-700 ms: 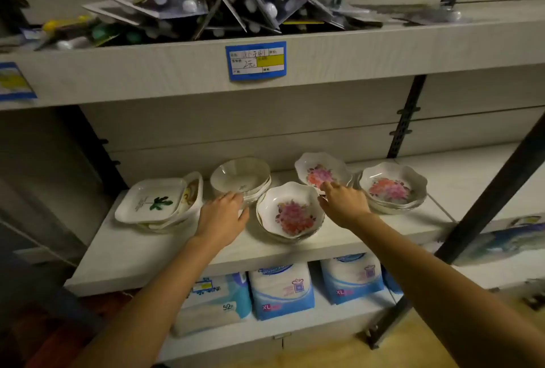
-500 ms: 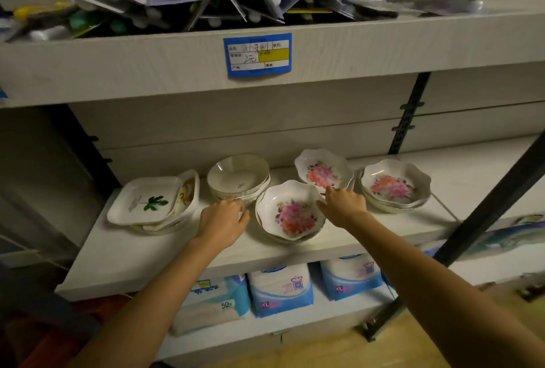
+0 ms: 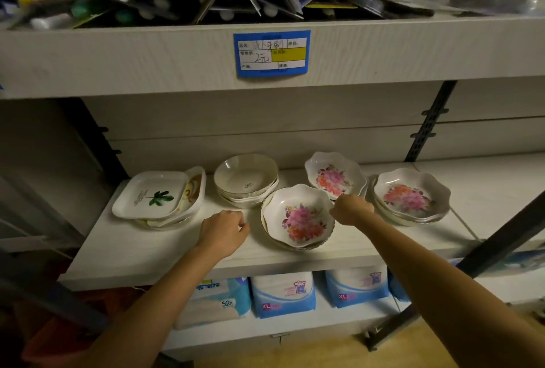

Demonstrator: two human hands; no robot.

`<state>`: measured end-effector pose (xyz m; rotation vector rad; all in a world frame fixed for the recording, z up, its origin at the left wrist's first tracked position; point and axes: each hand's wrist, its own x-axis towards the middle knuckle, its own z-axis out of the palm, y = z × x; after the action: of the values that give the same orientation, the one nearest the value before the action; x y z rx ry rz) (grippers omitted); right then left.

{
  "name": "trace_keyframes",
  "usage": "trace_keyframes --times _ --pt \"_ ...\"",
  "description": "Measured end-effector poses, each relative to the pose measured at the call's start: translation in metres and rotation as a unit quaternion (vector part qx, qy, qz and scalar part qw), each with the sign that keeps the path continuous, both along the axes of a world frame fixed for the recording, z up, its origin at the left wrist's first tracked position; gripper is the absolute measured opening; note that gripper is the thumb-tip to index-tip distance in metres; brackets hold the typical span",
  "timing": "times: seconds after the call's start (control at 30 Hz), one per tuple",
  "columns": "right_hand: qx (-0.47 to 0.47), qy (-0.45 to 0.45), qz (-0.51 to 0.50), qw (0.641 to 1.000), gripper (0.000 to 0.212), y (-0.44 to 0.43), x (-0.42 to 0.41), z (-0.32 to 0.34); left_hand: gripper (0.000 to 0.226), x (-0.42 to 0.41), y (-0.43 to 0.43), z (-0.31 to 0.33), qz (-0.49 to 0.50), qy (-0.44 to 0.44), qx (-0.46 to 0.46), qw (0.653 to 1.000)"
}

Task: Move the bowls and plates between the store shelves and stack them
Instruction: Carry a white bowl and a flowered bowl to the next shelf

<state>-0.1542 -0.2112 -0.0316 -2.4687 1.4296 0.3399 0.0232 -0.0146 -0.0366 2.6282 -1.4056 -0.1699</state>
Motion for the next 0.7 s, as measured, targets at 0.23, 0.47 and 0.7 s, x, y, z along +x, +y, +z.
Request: trace_keyframes --times 0.23,0.47,0.7 --pt "0.019 -0.135 -0.027 0.99 0.023 -0.008 -0.028 0.023 0.036 0.004 -0.003 -0.007 0.039 0.064 0.014 0.997" --pt "0.001 -0.241 -0.117 0.964 0.033 -0.011 -0.083 0.042 0.062 -0.013 -0.037 -0.018 0.087 0.185 0.042 0.978" --pt "0.002 -0.239 -0.136 0.962 0.033 -0.004 -0.12 0.029 0.037 -0.016 -0.055 -0.023 0.083 0.142 0.082 0.983"
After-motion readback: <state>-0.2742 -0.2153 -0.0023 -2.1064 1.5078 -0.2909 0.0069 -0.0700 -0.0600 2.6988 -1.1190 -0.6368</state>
